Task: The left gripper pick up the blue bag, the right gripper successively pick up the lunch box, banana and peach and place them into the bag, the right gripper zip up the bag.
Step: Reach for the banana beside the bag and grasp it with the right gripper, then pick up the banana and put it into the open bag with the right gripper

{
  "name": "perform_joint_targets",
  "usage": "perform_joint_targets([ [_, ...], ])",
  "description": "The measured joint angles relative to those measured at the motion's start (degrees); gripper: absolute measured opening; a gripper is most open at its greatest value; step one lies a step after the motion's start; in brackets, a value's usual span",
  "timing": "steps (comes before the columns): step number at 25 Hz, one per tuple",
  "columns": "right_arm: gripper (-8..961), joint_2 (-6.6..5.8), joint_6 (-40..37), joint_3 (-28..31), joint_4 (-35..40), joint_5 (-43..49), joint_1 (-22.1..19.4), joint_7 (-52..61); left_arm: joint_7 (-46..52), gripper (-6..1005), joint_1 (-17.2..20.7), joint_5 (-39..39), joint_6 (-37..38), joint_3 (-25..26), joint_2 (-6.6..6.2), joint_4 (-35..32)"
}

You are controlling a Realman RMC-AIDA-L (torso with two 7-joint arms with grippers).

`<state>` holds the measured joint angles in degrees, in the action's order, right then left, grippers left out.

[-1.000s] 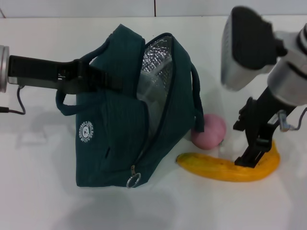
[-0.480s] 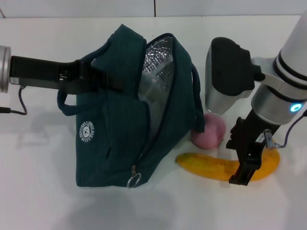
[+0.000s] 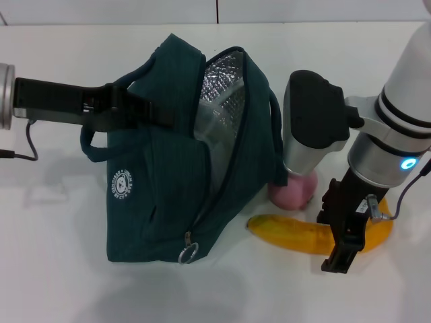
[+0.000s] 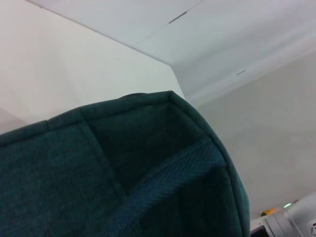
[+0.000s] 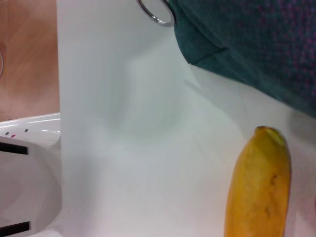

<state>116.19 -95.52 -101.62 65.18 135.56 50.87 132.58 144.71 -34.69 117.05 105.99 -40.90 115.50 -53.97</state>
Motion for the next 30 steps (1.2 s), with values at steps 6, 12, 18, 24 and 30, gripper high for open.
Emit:
perform_joint_targets([
  [6,845,0.0,1.0,-0.44,-0.62,0.02,0.08,0.48,-0.09,38,-0.03,0.0,0.01,-0.15,-0.13,0.0],
  [12,788,0.0,1.12,-1.01,-0.97,-0.01,0.18,0.5,-0.1,38,-0.03,0.0,0.08,-0.17,-0.12,0.0],
  [18,597,-0.01,1.11,-0.66,-3.5,-0.22,1.42,0.76,-0.17,38,-0.02,0.01,0.17,-0.33,-0.11,0.0],
  [24,429,-0.17,-2.3,3.13,-1.59,0.16,1.34,1.97,-0.36,38,0.36,0.02,0.35,-0.03,-0.15,0.0],
  [30,406,-1.26,-10.98,19.54,0.34,1.38,0.91,1.33,-0.39,38,0.77,0.01,0.45,0.03,-0.25,0.0],
])
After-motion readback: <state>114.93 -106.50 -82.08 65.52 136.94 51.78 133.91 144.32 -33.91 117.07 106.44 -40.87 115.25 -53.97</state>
